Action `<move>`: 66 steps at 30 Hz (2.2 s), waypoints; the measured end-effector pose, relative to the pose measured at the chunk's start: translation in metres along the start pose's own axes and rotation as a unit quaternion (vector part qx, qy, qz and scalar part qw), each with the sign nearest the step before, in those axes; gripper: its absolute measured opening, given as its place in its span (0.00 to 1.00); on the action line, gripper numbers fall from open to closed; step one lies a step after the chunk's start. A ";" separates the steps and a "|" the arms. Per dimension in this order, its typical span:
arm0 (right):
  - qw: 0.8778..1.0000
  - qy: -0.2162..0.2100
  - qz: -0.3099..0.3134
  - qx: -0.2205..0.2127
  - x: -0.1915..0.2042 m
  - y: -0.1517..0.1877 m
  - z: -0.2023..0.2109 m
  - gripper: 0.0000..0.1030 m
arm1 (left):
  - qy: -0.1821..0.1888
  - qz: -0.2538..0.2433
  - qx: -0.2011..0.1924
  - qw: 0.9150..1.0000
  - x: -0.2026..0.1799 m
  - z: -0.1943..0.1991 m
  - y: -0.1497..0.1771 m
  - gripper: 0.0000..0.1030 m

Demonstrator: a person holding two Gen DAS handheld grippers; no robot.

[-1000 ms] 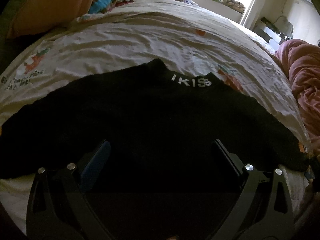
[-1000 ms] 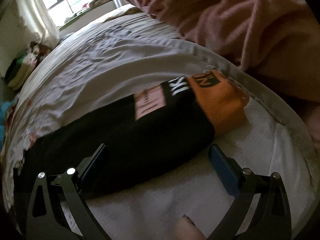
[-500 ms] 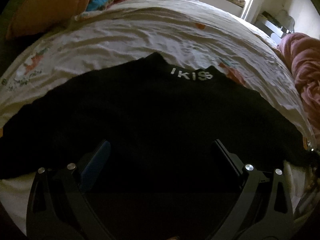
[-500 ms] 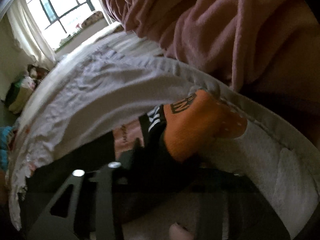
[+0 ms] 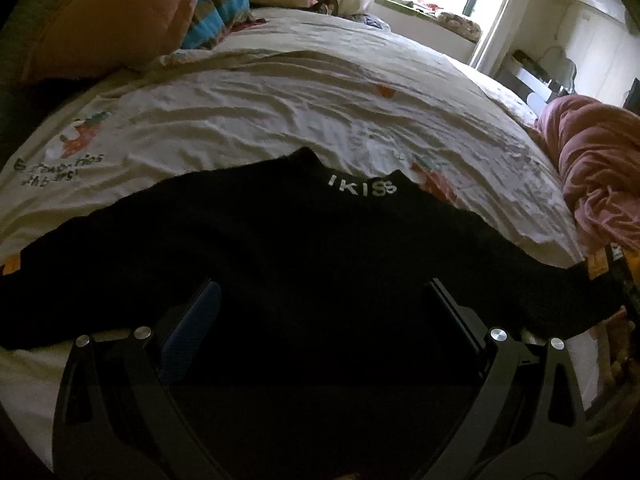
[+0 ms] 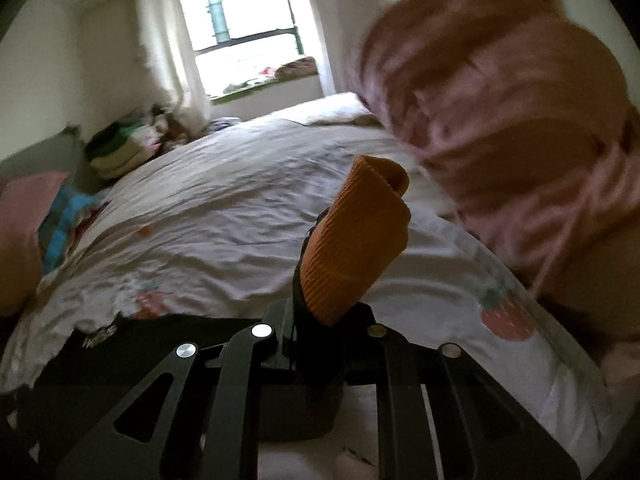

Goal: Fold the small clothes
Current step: 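Lift the grasped sleeve cuff up off the bed with the right tool, then lay the sleeve across the shirt body toward the left tool, open right tool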

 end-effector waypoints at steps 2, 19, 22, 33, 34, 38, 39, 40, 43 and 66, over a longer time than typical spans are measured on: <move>1.000 -0.012 0.023 -0.002 0.021 -0.001 0.008 0.12 | 0.001 0.005 -0.006 1.000 0.004 0.006 -0.001 0.91; 0.984 -0.104 0.146 0.011 0.187 0.019 0.029 0.12 | 0.064 0.067 -0.019 0.996 0.045 0.033 -0.008 0.91; 0.979 -0.113 0.167 0.016 0.212 0.028 0.027 0.12 | 0.066 0.079 -0.019 0.995 0.057 0.033 -0.009 0.91; 0.966 -0.135 0.214 0.054 0.283 0.073 -0.002 0.12 | 0.133 0.117 0.003 0.984 0.094 0.011 -0.007 0.91; 0.965 -0.137 0.218 0.057 0.288 0.076 -0.004 0.12 | 0.137 0.119 0.006 0.983 0.097 0.008 -0.005 0.91; 0.959 -0.145 0.234 0.069 0.307 0.093 -0.014 0.13 | 0.165 0.133 0.019 0.977 0.105 -0.006 0.000 0.91; 0.957 -0.148 0.239 0.073 0.313 0.099 -0.017 0.13 | 0.164 0.132 0.021 0.977 0.106 -0.008 0.001 0.91; 0.956 -0.149 0.241 0.074 0.318 0.103 -0.019 0.13 | 0.165 0.131 0.023 0.977 0.107 -0.009 0.002 0.91; 0.952 -0.158 0.250 0.083 0.333 0.115 -0.026 0.14 | 0.182 0.138 0.026 0.973 0.109 -0.014 0.004 0.91; 0.947 -0.193 0.227 0.124 0.251 0.125 -0.001 0.49 | 0.156 0.088 0.101 0.979 0.050 -0.075 0.017 0.21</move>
Point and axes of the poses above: each gripper's, at about its wrist camera, not at the fingertips, and z roughly against the way its jaws point, x to its left, y to its underside, the point moved 8 cm from there along -z, roughly the way its jaws point, and after that the axes turned 13 degrees about x, right-handed, at the moved point
